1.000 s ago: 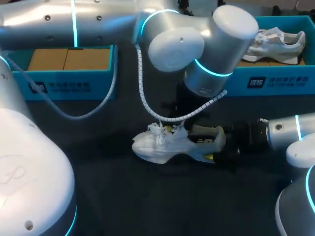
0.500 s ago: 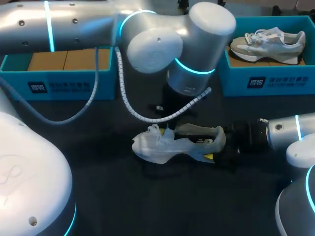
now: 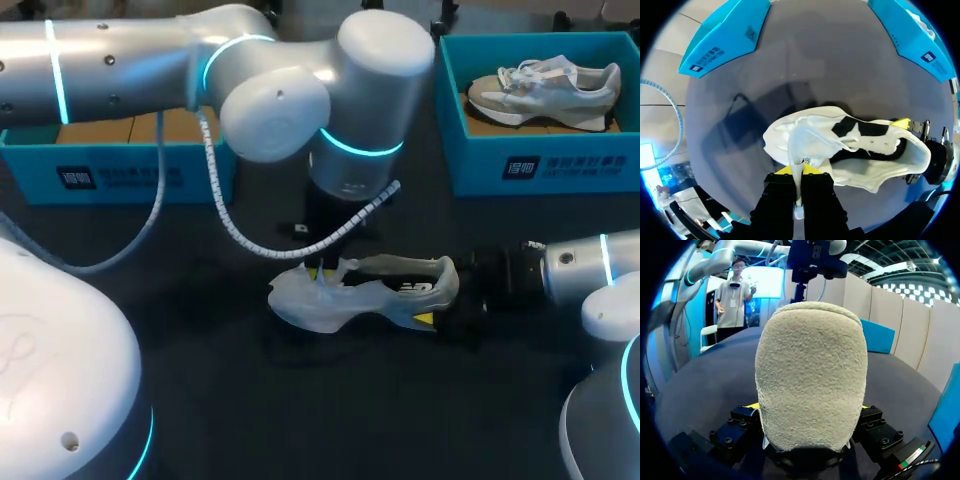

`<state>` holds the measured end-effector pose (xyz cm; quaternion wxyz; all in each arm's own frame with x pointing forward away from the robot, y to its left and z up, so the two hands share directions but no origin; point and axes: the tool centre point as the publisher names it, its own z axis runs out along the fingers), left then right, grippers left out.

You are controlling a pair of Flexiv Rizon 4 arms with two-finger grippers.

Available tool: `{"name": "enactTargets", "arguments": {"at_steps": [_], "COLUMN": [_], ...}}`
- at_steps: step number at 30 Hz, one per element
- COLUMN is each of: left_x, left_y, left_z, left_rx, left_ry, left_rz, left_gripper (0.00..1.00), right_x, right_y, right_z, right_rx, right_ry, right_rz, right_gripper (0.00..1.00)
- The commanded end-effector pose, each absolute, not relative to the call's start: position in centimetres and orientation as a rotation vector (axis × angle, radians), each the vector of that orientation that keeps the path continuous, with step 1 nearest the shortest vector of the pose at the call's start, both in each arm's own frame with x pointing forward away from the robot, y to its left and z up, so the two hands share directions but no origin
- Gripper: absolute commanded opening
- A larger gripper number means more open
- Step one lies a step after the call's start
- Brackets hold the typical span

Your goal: Take the shoe out of the shoebox, open the shoe tongue, remove and reinsert the insole, then place the shoe into the shoebox

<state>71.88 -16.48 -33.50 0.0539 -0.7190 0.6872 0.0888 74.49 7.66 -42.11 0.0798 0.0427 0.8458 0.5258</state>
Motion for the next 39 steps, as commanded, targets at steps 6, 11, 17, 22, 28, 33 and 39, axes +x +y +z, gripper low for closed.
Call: {"name": "enactTargets", "arguments": {"at_steps": [6, 11, 17, 22, 28, 33, 39], "left_x": [72.4, 72.9, 72.8, 72.9, 72.7, 72.5, 72.6], "left_y": [-15.0, -14.8, -14.3, -13.2, -11.9, -11.1, -10.6], "left_z": [-35.1, -36.0, -36.3, -36.3, -36.6, -36.6, -37.4], "left_rx": [-2.221, -2.229, -2.226, -2.267, -2.298, -2.322, -2.355], "left_ry": [2.062, 2.027, 2.026, 2.010, 1.987, 1.970, 1.950], "left_rz": [0.268, 0.283, 0.295, 0.316, 0.344, 0.358, 0.393], "left_gripper": [0.00, 0.00, 0.45, 0.53, 0.76, 0.82, 0.84], "right_x": [74.7, 74.7, 74.7, 74.7, 74.7, 74.7, 74.7], "right_y": [7.9, 7.9, 7.9, 7.9, 7.9, 7.9, 7.9], "right_z": [-42.3, -42.3, -42.3, -42.3, -42.3, -42.3, -42.3], "right_rx": [0.130, 0.130, 0.130, 0.130, 0.130, 0.130, 0.130], "right_ry": [2.537, 2.537, 2.537, 2.537, 2.537, 2.537, 2.537], "right_rz": [1.563, 1.563, 1.563, 1.563, 1.563, 1.563, 1.563], "right_gripper": [0.00, 0.00, 0.00, 0.00, 0.00, 0.00, 0.00]}}
